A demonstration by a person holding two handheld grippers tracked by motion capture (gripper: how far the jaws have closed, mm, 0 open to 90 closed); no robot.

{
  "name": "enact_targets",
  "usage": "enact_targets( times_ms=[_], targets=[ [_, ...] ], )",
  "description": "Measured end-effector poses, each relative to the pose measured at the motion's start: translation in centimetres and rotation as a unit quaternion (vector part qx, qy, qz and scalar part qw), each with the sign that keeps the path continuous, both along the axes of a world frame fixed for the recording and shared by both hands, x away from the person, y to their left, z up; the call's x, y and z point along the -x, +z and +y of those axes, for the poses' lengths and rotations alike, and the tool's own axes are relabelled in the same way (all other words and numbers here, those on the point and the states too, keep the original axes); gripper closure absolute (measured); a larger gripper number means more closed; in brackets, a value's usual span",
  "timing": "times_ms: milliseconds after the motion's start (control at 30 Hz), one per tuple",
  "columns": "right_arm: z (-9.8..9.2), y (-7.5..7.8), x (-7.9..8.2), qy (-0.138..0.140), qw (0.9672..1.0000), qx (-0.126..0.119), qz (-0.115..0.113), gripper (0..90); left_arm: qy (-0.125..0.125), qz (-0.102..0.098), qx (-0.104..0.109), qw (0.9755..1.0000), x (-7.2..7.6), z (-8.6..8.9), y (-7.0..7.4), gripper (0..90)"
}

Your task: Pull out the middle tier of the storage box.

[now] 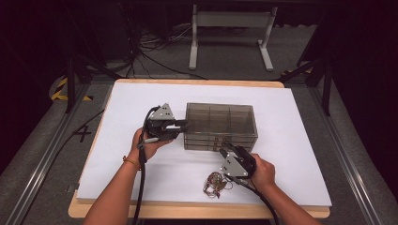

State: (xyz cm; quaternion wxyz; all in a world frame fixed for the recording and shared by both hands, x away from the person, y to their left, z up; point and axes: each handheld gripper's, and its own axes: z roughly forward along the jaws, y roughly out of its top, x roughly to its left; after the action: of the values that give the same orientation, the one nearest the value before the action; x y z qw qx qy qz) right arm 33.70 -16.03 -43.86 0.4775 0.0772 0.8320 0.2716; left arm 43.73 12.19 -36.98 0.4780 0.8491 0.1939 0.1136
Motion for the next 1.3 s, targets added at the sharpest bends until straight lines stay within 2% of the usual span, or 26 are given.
enact_targets(
  times_ms=[100, 167, 233, 333, 467, 567, 633, 767, 1000, 1133, 1167, 1300],
  targets=[
    [0.2, -0.2, -0.2, -0.006, 0.9999, 0.01, -0.007, 73.1, 0.001, 0.012, -0.002, 0.9999, -0.2, -0.1, 0.2, 71.8],
    [0.5, -0.4, -0.1, -0.005, 0.9997, 0.022, -0.011, 74.9, 0.004, 0.012, -0.003, 0.9999, -0.2, -0.1, 0.2, 73.4],
    [0.8, -0.6, 0.0, -0.004, 0.9987, 0.035, -0.037, 77.0, 0.004, 0.013, -0.002, 0.9999, -0.3, 0.0, 0.1, 74.4],
    [1.3, -0.7, 0.1, -0.006, 0.9974, 0.049, -0.052, 77.4, 0.009, 0.012, 0.001, 0.9999, -0.3, 0.0, 0.1, 76.5],
    [1.8, -1.1, 0.4, -0.013, 0.9935, 0.081, -0.079, 77.6, 0.011, 0.01, 0.001, 0.9999, -0.3, 0.0, 0.0, 77.8],
    [2.2, -1.3, 0.5, -0.016, 0.9918, 0.093, -0.087, 77.3, 0.014, 0.011, 0.005, 0.9998, -0.3, 0.0, 0.0, 79.4],
    [2.4, -1.5, 0.6, -0.018, 0.9888, 0.11, -0.099, 77.4, 0.015, 0.012, 0.007, 0.9998, -0.3, 0.1, -0.1, 80.2],
    [2.7, -1.8, 0.7, -0.026, 0.9855, 0.121, -0.116, 78.3, 0.017, 0.009, 0.006, 0.9998, -0.3, 0.1, -0.1, 82.5],
    [3.1, -2.1, 0.8, -0.033, 0.9797, 0.149, -0.131, 79.4, 0.022, 0.007, 0.01, 0.9997, -0.2, 0.0, -0.2, 83.5],
    [3.1, -2.0, 0.8, -0.029, 0.9785, 0.155, -0.132, 79.8, 0.022, 0.004, 0.004, 0.9997, -0.2, 0.0, -0.1, 83.5],
    [3.1, -2.0, 0.9, -0.033, 0.9795, 0.152, -0.128, 79.8, 0.021, 0.002, 0.002, 0.9998, -0.2, 0.0, -0.1, 83.5],
    [3.1, -2.0, 0.9, -0.03, 0.9786, 0.155, -0.132, 79.9, 0.022, 0.0, -0.004, 0.9997, -0.1, -0.1, 0.0, 83.5]
  ],
)
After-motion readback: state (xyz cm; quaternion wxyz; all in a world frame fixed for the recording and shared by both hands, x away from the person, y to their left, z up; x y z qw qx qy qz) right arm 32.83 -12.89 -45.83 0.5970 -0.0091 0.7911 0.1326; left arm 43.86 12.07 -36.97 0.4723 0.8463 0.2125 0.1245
